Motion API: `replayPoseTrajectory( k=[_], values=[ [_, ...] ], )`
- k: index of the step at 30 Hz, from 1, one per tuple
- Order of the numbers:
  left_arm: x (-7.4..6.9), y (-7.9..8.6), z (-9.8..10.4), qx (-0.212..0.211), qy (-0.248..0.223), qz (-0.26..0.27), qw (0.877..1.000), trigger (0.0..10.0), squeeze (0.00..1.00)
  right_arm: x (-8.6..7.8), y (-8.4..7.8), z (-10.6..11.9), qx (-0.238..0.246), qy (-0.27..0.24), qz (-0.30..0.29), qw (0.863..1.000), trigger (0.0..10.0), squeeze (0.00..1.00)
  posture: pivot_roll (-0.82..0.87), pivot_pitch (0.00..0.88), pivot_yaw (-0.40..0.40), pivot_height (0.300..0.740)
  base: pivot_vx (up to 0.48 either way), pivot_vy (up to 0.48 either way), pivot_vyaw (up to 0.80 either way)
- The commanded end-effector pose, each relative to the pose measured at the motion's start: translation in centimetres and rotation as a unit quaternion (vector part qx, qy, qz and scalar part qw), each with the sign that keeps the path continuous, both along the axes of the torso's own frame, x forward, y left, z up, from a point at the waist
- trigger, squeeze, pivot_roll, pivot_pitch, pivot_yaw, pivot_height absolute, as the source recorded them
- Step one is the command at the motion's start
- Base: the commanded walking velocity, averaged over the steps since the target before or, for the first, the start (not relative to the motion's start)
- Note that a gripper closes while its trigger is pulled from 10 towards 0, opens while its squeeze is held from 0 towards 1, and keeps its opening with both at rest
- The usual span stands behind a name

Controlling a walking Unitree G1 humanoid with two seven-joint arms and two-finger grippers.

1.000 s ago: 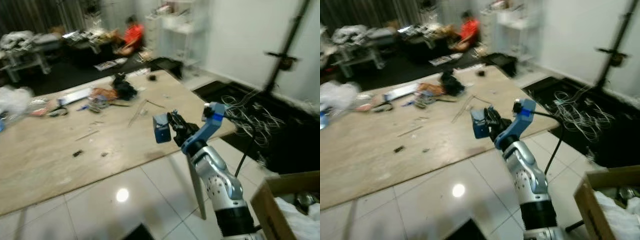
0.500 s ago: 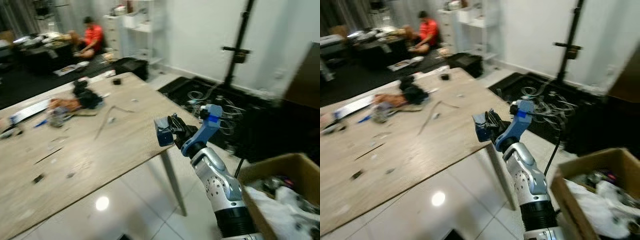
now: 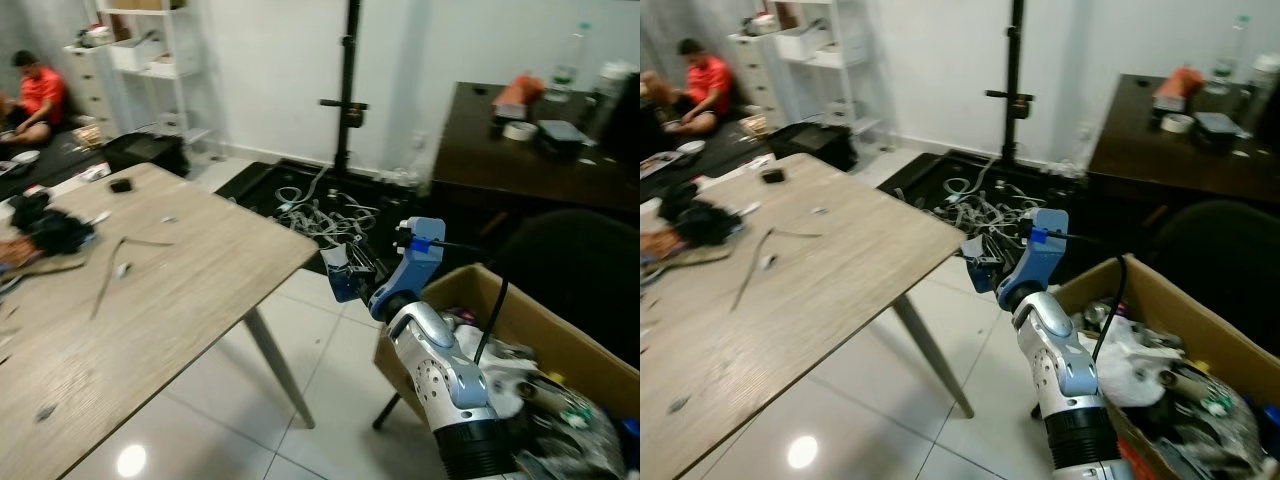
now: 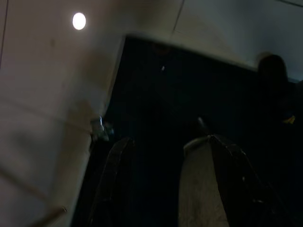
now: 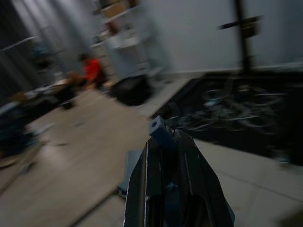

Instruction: Picking trash to rubbish bin

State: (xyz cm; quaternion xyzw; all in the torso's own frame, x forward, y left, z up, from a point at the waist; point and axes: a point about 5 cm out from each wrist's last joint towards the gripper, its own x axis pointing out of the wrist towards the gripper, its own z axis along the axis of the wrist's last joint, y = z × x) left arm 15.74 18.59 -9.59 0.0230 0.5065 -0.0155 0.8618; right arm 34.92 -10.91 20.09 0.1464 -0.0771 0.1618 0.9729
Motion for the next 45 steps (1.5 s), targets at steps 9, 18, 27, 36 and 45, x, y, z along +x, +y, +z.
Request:
replayPoseTrajectory(
  k=[9,18,27,36,45],
  values=[
    [-0.4,-0.1,-0.2,0.002,0.008,-0.010,1.000,10.0,0.00,0.0,-0.6,-1.0,-0.018,0.011,-0.026,0.999,10.0,0.00,-0.25,0.088,0.064,0.740,0.000,0.000,-0.80],
    [-0.3,0.0,-0.1,0.002,0.007,-0.014,1.000,10.0,0.00,0.0,-1.4,-1.5,-0.031,0.017,-0.042,0.998,10.0,0.00,-0.25,0.083,0.068,0.740,0.000,0.000,-0.80],
    [0.1,-0.1,0.0,0.002,0.003,-0.016,1.000,10.0,0.00,0.1,-1.6,-1.9,-0.037,0.019,-0.050,0.998,10.0,0.00,-0.25,0.083,0.075,0.740,0.000,0.000,-0.80],
    [-0.1,-0.1,0.0,-0.001,0.005,-0.017,1.000,10.0,0.00,0.0,-2.0,-2.1,-0.039,0.020,-0.060,0.997,10.0,0.00,-0.25,0.087,0.079,0.740,0.000,0.000,-0.80],
    [0.0,0.1,0.0,0.000,0.005,-0.017,1.000,10.0,0.00,0.1,-2.5,-2.0,-0.044,0.004,-0.083,0.996,10.0,0.00,-0.25,0.085,0.083,0.740,0.000,0.000,-0.44]
  ],
)
